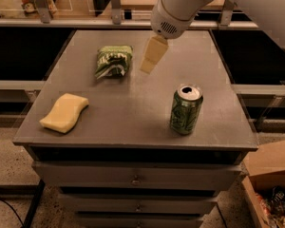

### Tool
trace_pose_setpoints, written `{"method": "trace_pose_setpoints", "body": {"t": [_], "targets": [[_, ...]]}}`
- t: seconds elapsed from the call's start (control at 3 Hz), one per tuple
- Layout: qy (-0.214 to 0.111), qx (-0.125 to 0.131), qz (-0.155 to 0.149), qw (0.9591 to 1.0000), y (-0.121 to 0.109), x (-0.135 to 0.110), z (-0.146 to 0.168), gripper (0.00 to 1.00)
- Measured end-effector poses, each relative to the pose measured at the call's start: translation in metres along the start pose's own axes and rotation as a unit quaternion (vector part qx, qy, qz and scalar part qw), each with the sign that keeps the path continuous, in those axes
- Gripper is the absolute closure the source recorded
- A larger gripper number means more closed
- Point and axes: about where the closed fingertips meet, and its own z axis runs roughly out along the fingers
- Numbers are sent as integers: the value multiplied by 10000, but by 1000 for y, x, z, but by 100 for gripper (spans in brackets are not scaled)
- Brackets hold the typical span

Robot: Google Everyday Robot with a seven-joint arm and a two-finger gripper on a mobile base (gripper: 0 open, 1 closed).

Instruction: Move green jalapeno chip bag near green can

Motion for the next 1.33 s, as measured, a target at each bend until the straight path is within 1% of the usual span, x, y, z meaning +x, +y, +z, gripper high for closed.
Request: {"method": "trace_pose_setpoints", "body": {"t": [0.33, 0.67, 1.33], "targets": [[-174, 66, 94, 9998, -5, -10, 29, 0], [-169, 58, 96, 9998, -4, -11, 29, 0], [-338, -35, 196, 9992, -7, -30, 66, 0]]}}
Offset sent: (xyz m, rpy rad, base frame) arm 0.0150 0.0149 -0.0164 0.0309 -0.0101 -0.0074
